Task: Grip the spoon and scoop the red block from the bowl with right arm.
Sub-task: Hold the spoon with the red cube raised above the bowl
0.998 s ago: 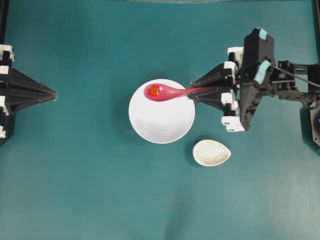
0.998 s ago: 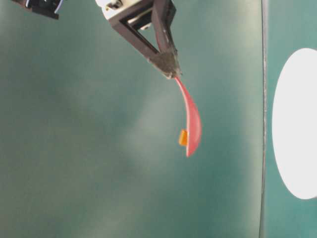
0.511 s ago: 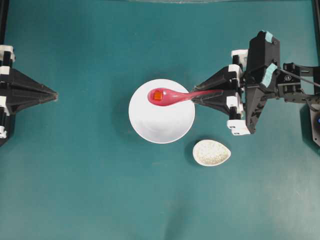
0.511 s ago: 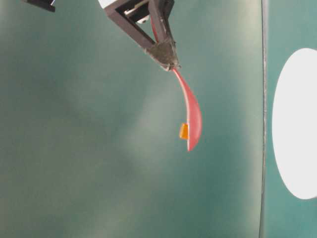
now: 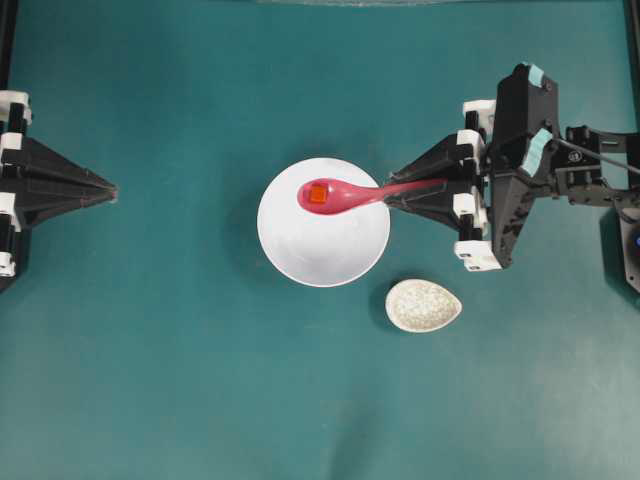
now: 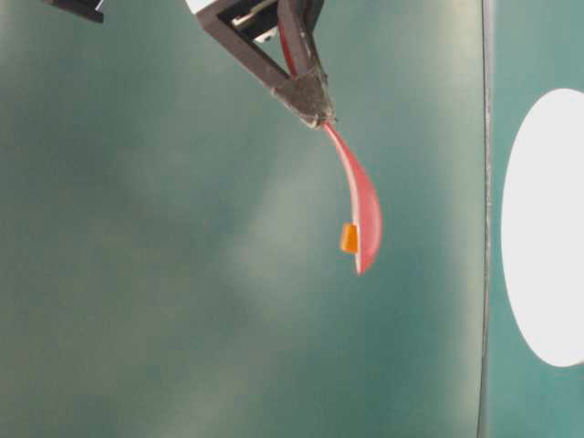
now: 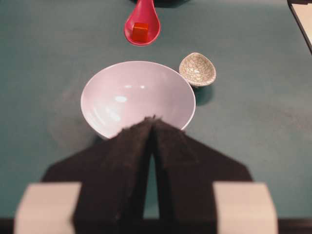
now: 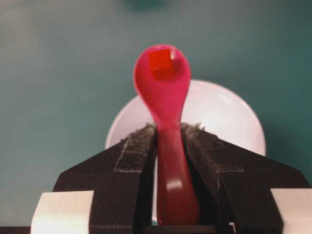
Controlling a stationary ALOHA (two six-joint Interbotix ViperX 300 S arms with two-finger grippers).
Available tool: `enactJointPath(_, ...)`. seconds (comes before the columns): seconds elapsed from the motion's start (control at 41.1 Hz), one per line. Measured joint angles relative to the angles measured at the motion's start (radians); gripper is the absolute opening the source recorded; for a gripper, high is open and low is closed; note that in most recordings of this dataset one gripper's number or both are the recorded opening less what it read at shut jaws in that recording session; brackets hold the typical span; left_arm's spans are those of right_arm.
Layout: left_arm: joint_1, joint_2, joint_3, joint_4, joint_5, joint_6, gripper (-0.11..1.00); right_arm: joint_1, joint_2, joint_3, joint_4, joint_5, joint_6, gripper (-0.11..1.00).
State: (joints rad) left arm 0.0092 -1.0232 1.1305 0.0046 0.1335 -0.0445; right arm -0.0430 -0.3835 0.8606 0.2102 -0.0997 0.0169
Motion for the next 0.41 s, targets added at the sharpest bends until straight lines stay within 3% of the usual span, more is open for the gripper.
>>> enactJointPath(0.414, 0.000, -0.002, -0.002, 0.000, -0.002, 0.002, 0.01, 0.000, -0.005, 0.002, 0.000, 0.000, 0.000, 0.25)
